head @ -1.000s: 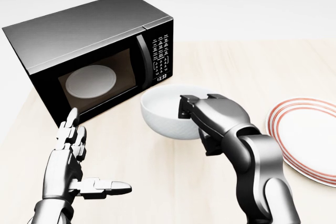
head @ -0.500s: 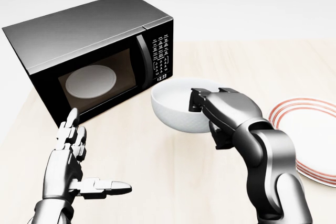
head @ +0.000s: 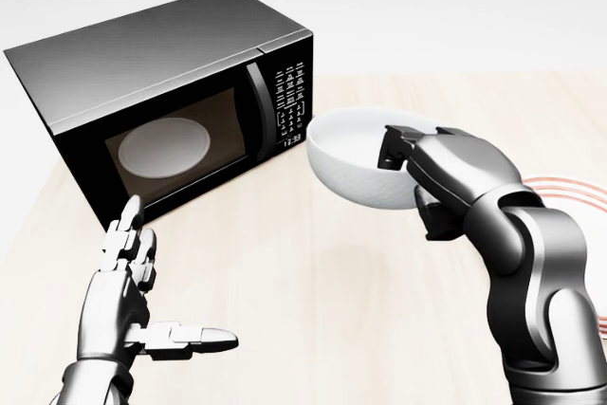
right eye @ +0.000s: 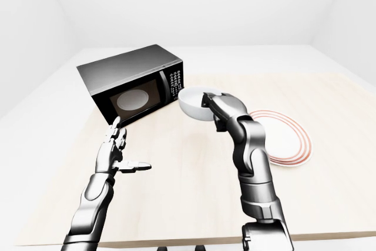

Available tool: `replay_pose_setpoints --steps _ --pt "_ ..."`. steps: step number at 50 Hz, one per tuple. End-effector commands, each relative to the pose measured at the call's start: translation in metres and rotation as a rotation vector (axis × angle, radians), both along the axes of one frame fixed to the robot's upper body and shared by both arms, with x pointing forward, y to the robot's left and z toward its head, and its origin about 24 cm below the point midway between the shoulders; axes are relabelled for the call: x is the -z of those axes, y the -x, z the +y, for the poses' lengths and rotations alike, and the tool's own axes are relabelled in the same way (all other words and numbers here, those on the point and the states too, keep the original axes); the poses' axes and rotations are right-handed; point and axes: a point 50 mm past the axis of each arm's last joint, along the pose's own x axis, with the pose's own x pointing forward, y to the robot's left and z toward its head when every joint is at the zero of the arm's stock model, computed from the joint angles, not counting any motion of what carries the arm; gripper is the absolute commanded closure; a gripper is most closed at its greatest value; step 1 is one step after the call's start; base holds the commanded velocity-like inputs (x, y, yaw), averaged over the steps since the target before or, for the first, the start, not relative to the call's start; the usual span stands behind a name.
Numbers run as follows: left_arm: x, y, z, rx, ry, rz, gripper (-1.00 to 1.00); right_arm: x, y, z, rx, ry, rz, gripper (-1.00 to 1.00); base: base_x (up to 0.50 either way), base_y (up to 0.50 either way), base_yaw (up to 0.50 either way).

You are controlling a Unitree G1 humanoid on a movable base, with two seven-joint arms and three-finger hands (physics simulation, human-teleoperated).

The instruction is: Pick up the white bowl and put it on the plate.

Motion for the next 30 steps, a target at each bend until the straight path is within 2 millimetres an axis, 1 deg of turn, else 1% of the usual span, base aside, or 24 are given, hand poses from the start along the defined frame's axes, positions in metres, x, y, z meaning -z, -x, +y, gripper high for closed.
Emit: replay_pose_setpoints --steps 1,3,7,9,11,17,24,30 --pt "-0.001 0.0 0.0 0.0 0.0 0.0 -1.0 -0.011 -0.005 -0.018 0.057 0.032 -0.023 1.0 0.0 0.0 0.0" --pt "-0.001 0.0 0.0 0.0 0.0 0.0 -1.0 -0.013 -0.006 -0.022 0.067 0.03 -0.026 1.0 0.0 0.0 0.0" --pt "-0.001 0.0 0.0 0.0 0.0 0.0 -1.0 -0.012 -0.007 -0.029 0.08 0.029 -0.014 1.0 0.0 0.0 0.0" --pt "0.0 0.0 0.0 0.0 0.0 0.001 -1.0 -0.009 -0.008 -0.037 0.1 0.025 0.004 1.0 0.0 0.0 0.0" --pt "0.0 0.0 0.0 0.0 0.0 0.0 -1.0 -0.007 -0.007 -0.041 0.109 0.025 0.012 1.0 0.0 0.0 0.0" --pt "0.0 0.0 0.0 0.0 0.0 0.001 -1.0 -0.007 -0.004 -0.059 0.153 0.025 0.021 1.0 0.0 0.0 0.0" --pt "0.0 0.0 0.0 -0.001 0.0 0.001 -1.0 -0.009 -0.002 -0.072 0.182 0.022 0.021 1.0 0.0 0.0 0.0" --pt "0.0 0.0 0.0 0.0 0.0 0.001 -1.0 -0.006 -0.002 -0.084 0.208 0.015 0.046 1.0 0.0 0.0 0.0"
